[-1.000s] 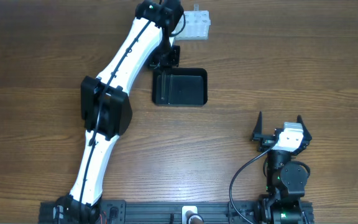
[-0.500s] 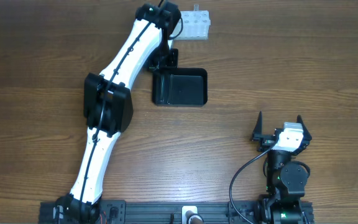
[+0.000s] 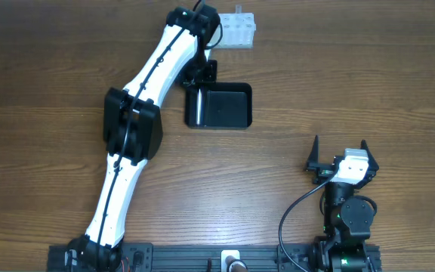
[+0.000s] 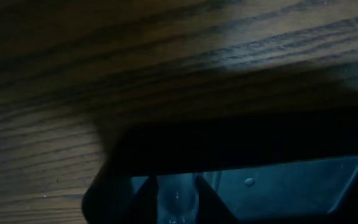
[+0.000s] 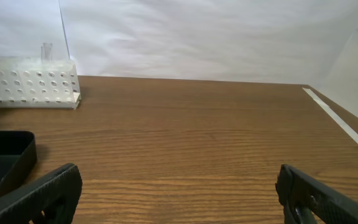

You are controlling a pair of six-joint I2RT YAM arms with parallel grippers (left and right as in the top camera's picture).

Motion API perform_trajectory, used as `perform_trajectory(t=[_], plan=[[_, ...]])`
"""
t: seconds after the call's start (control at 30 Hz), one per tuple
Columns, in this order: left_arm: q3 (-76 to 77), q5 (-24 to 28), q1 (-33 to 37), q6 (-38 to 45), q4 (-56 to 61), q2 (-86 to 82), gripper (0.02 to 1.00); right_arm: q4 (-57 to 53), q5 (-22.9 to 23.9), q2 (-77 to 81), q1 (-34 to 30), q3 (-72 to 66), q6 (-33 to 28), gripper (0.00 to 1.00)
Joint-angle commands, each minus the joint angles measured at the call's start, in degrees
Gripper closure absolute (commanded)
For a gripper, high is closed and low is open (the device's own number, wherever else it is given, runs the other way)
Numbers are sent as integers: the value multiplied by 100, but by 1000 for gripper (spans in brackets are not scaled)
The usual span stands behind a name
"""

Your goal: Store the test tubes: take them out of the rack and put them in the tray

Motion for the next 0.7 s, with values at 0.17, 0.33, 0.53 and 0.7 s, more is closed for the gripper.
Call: perform_trajectory(t=[0.17, 0.33, 0.53, 0.7], plan=[[66, 92, 76, -81, -7, 55, 792, -24, 17, -46, -37, -31, -7, 7], [66, 120, 76, -81, -116, -378, 783, -22, 17, -46, -37, -31, -7, 7], [66, -74, 101, -81, 46, -1574, 647, -22, 17, -46, -37, -31, -7, 9], [63, -485, 302, -81, 72, -2382, 564, -22, 17, -46, -37, -31, -7, 9]])
